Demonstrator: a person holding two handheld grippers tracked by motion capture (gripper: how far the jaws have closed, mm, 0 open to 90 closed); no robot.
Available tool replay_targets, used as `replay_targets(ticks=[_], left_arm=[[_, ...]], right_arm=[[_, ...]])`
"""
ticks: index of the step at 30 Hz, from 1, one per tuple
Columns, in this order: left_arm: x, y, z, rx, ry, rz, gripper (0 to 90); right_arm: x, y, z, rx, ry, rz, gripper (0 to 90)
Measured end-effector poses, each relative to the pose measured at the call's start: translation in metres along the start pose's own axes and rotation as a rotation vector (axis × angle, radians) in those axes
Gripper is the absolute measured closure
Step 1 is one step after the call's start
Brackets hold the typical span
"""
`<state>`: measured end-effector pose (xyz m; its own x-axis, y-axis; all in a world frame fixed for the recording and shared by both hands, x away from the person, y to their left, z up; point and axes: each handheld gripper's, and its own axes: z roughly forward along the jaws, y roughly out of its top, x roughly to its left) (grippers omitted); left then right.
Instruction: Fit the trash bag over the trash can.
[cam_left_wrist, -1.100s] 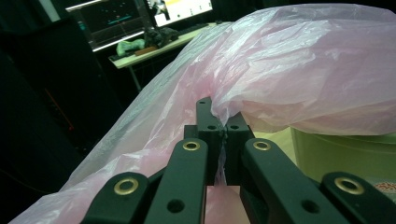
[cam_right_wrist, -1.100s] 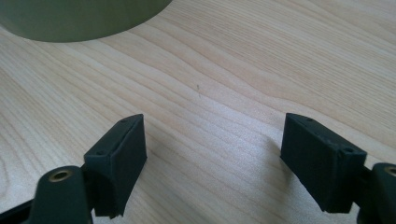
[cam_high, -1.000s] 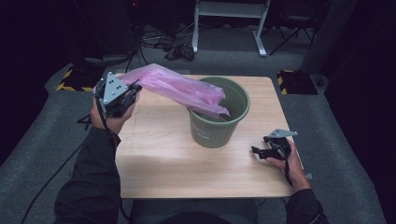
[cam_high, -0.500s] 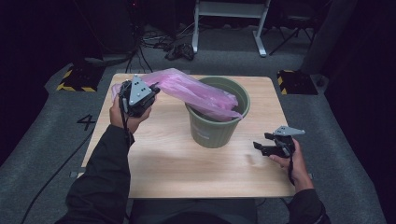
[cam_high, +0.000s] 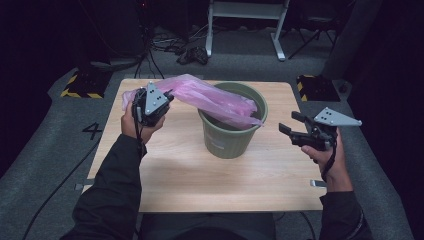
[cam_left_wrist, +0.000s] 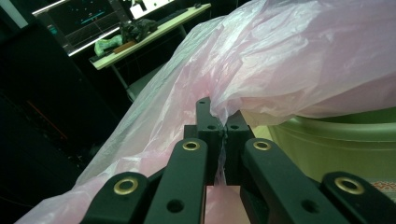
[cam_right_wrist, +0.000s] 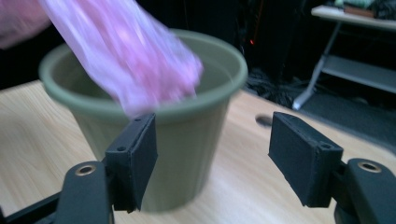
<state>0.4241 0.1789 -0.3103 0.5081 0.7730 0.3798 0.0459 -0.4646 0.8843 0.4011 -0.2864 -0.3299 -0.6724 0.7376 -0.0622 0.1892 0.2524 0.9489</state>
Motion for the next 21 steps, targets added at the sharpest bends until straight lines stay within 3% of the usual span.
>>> replay_targets(ticks=[6, 12, 17, 21], left_arm=[[0.004, -0.002, 0.001, 0.006, 0.018, -0.007, 89.1], [0.001, 0.000, 0.003, 0.005, 0.027, 0.005, 89.1], [0.000, 0.000, 0.002, -0.009, 0.024, -0.011, 89.1], [-0.001, 0.002, -0.001, -0.026, 0.004, -0.018, 89.1]], right_arm=[[0.012, 0.031, 0.006, -0.010, 0.042, -0.042, 32.4], [0.036, 0.050, 0.033, 0.028, 0.106, -0.106, 35.7], [0.053, 0.055, 0.069, 0.114, 0.159, -0.128, 55.2], [0.061, 0.056, 0.089, 0.198, 0.181, -0.147, 60.2]])
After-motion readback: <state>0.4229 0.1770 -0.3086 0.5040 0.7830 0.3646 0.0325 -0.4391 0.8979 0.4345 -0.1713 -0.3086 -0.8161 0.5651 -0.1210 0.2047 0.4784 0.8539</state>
